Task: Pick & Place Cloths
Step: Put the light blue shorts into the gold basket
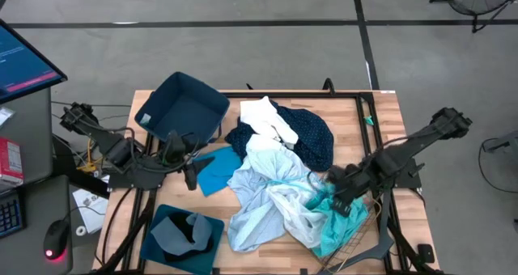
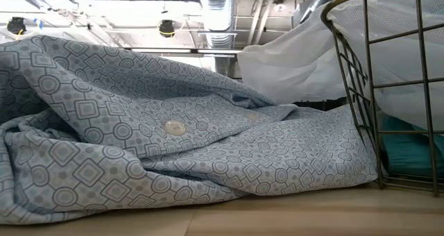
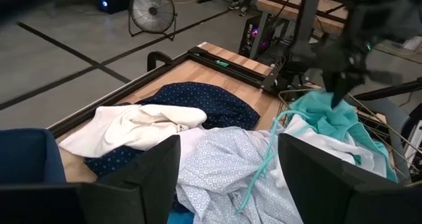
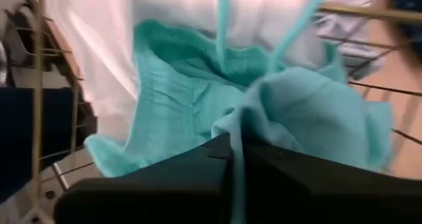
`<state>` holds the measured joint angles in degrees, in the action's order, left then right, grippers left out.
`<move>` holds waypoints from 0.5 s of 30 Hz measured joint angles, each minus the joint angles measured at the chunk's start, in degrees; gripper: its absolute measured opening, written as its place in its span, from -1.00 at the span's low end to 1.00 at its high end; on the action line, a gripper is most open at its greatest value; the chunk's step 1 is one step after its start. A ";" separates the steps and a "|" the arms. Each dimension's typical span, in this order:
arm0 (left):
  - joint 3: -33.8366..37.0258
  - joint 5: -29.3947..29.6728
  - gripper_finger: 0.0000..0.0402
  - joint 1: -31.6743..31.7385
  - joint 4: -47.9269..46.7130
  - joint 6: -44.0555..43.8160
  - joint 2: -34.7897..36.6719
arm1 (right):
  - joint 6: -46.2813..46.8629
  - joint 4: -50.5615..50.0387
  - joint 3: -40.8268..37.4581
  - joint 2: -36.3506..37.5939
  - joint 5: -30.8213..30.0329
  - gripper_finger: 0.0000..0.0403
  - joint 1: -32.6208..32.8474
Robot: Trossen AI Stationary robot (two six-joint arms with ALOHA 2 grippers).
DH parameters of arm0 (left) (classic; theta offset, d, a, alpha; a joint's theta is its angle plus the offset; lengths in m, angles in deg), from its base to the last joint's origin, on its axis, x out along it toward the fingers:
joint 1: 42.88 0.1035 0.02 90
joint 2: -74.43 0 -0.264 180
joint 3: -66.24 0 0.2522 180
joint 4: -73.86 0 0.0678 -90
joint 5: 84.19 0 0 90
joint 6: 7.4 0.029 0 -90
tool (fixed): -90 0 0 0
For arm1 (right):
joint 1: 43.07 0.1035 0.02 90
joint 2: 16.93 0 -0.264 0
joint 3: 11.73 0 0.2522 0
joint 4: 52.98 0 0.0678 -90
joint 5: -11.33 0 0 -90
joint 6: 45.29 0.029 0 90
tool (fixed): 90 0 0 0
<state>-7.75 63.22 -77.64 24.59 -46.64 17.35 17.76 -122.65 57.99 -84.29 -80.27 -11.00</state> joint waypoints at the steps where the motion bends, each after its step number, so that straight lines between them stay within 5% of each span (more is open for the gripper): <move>1: 0.00 0.00 0.18 0.15 0.00 0.00 0.00 | 0.00 0.69 0.00 -1.86 -0.09 -0.97 0.23; 15: 0.00 -0.17 0.18 0.79 0.02 0.00 0.00 | -0.86 9.00 -0.04 -27.39 0.29 -0.99 3.88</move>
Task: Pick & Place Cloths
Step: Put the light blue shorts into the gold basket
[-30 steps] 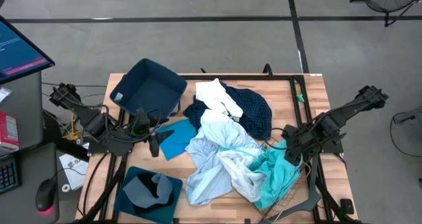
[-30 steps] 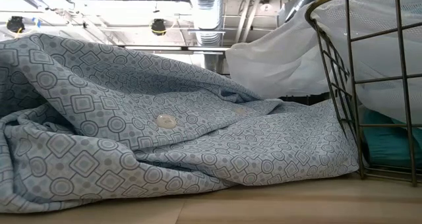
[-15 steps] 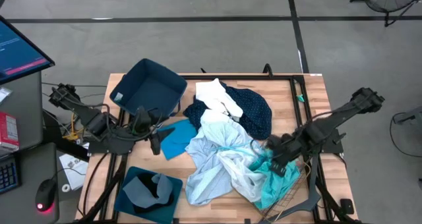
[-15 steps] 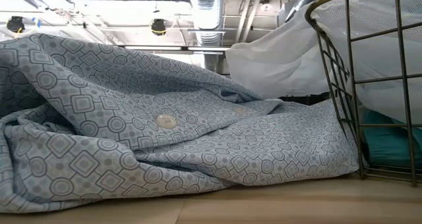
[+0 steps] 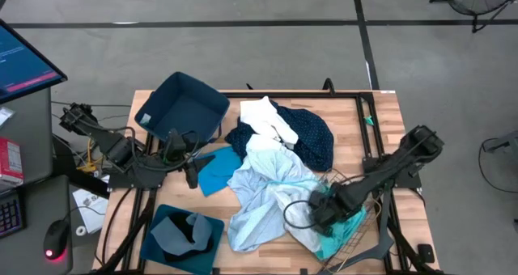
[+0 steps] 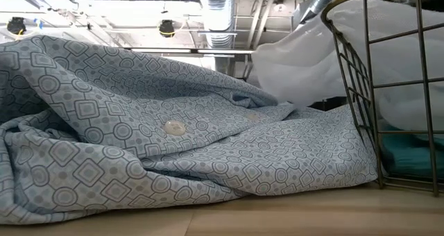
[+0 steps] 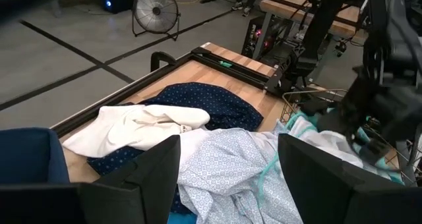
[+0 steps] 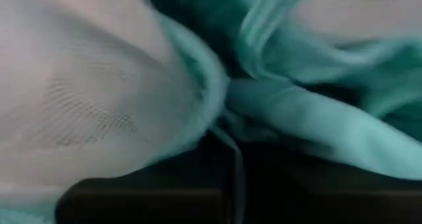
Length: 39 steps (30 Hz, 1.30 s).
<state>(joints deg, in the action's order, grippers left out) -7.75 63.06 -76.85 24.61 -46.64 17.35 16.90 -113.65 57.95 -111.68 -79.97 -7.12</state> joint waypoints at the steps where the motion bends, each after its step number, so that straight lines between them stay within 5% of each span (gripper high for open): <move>1: 0.00 0.01 0.18 0.00 0.00 0.00 0.00 | -0.44 0.94 0.00 -1.20 0.02 -0.99 0.10; 13: 0.00 0.06 0.18 0.00 0.02 0.00 0.00 | -6.69 3.66 0.18 -6.00 1.53 -0.87 -0.06; 27: 0.00 -3.72 0.18 0.00 1.28 1.05 -0.48 | -6.34 6.84 -0.15 16.84 1.58 0.11 -1.67; 33: 0.01 -11.02 0.18 0.22 12.18 16.63 -4.61 | -3.25 10.05 -0.09 26.48 1.44 0.26 -1.65; 39: 0.00 -26.26 0.28 5.52 26.69 37.81 -13.19 | -2.30 10.29 -0.04 31.35 -0.57 0.27 -1.68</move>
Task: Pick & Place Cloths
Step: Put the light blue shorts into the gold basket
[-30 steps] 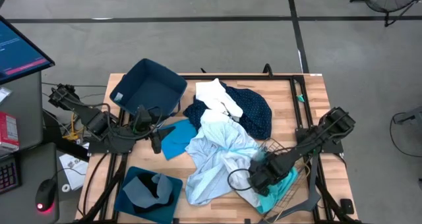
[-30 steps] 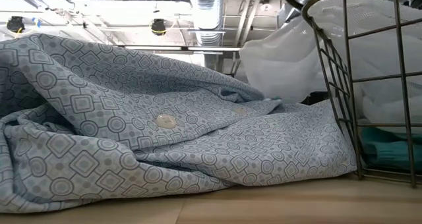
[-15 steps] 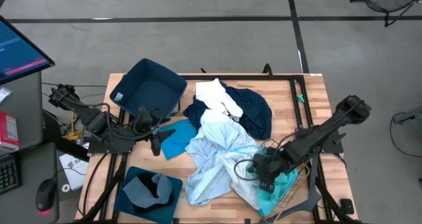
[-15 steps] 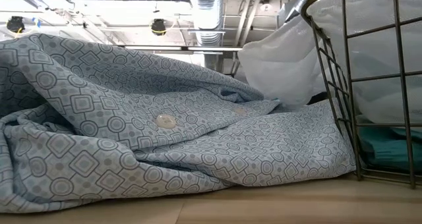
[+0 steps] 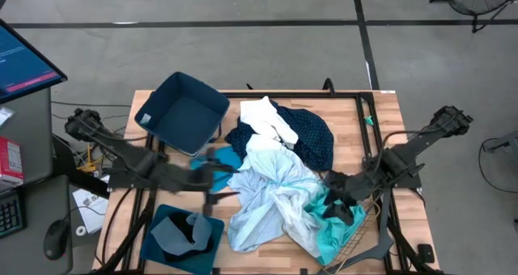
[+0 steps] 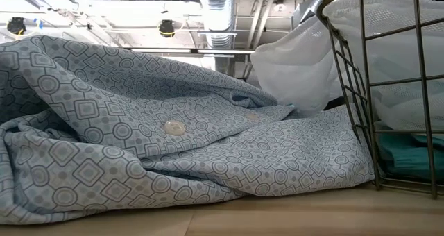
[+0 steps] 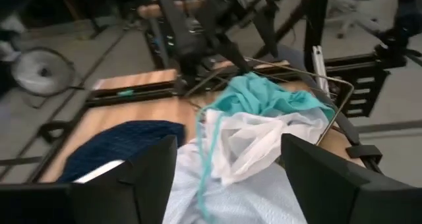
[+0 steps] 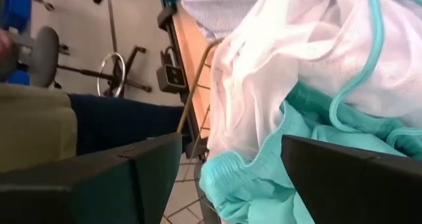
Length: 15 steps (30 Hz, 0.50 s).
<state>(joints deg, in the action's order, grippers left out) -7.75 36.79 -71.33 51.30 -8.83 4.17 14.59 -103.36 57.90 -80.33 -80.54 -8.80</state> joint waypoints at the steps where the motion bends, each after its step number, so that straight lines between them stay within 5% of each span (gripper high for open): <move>1: 0.00 -2.92 0.32 1.75 1.13 0.35 -1.48 | 0.02 -0.01 0.00 0.36 -0.31 0.27 0.02; 6: 0.02 -18.46 0.47 9.69 4.72 1.47 -8.62 | 0.14 -0.09 0.00 0.30 -0.52 0.27 0.07; 15: 0.00 -34.46 0.54 15.50 13.82 5.70 -20.34 | -0.27 -0.50 0.02 -1.95 0.33 0.27 0.10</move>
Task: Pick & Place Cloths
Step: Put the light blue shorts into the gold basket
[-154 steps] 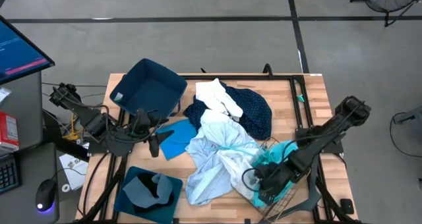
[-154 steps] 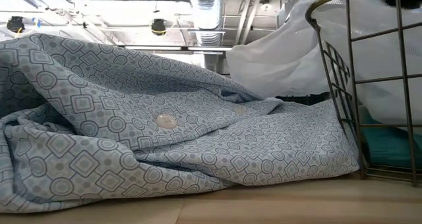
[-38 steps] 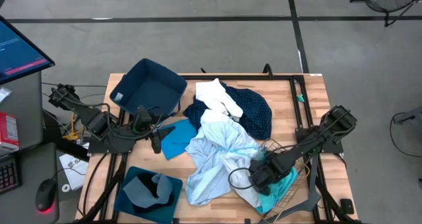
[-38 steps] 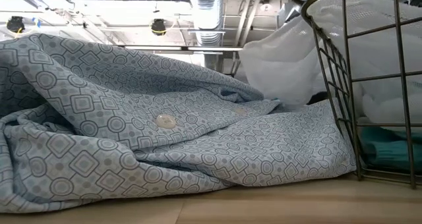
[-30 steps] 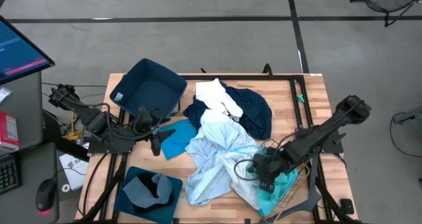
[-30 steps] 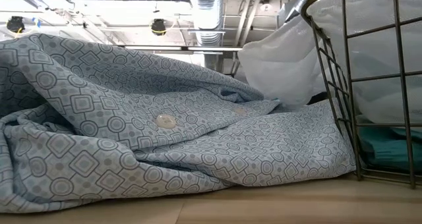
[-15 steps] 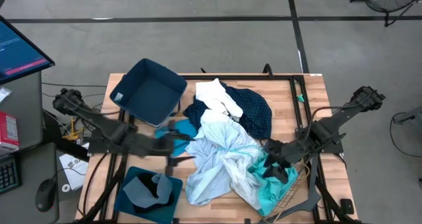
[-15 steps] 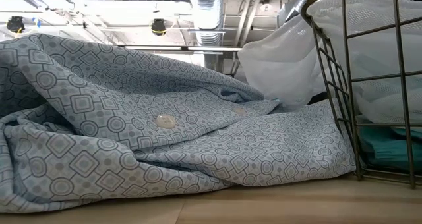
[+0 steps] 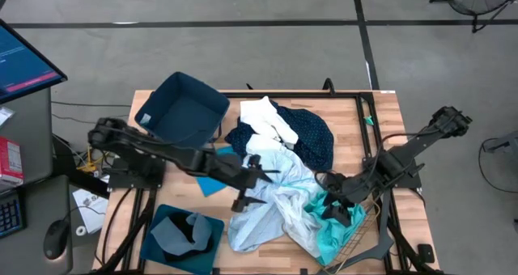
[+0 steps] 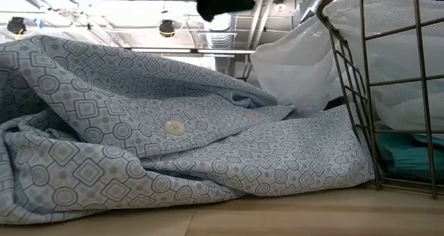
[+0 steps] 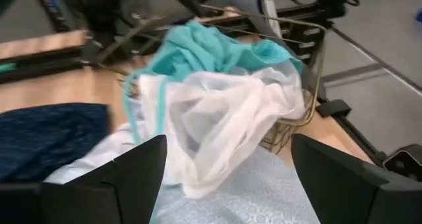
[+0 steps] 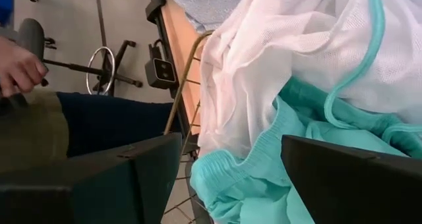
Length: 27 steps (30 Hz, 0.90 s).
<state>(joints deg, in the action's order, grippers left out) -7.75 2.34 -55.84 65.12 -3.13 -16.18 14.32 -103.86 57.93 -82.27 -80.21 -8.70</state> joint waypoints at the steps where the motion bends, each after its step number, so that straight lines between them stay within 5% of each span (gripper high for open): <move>1: 0.00 -0.99 0.54 0.18 0.39 0.13 -1.05 | -0.04 0.15 0.00 -0.14 0.00 0.27 0.00; 8: 0.00 -2.28 0.54 0.23 6.48 4.51 -8.74 | -0.17 0.25 0.04 -1.11 0.02 0.27 -0.02; 19: -0.04 6.10 0.51 2.47 11.24 4.60 -15.38 | 0.00 1.21 0.02 -1.51 0.01 0.27 -0.37; 27: -2.23 6.98 0.04 4.15 11.38 3.23 -18.28 | -0.06 2.53 0.02 -1.51 0.00 0.27 -0.42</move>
<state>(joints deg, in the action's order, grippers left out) -9.98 9.32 -51.69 76.50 0.10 -34.45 14.26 -101.33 57.95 -83.78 -80.21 -9.11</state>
